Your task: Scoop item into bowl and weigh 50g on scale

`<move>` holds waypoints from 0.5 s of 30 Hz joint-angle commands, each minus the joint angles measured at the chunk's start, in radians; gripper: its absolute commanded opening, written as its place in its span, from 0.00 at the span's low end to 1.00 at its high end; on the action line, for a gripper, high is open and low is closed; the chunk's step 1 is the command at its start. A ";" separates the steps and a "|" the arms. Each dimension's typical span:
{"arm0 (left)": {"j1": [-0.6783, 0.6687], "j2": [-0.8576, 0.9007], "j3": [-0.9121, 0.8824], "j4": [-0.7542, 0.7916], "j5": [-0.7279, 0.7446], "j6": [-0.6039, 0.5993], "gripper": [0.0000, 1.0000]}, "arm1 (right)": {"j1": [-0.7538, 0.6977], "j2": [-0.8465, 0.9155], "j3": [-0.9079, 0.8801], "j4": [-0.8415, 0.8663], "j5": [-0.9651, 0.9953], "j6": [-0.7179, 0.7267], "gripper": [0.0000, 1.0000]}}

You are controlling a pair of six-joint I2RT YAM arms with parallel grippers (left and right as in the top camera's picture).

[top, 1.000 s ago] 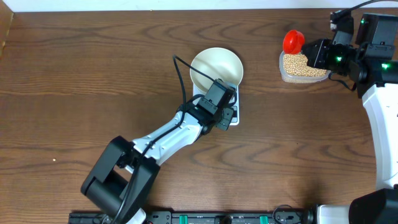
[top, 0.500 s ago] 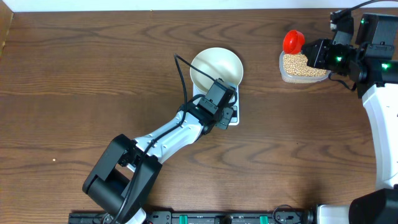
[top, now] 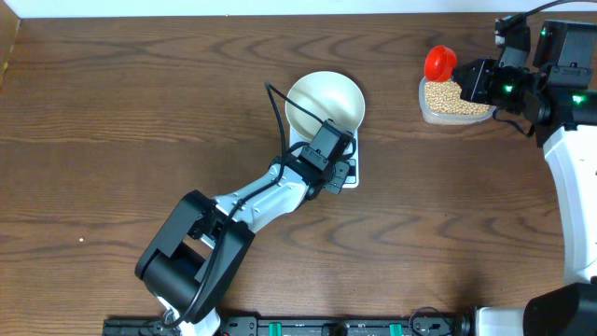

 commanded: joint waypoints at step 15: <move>0.014 -0.052 0.000 -0.033 -0.006 0.010 0.07 | -0.004 -0.001 0.019 -0.005 0.010 -0.014 0.01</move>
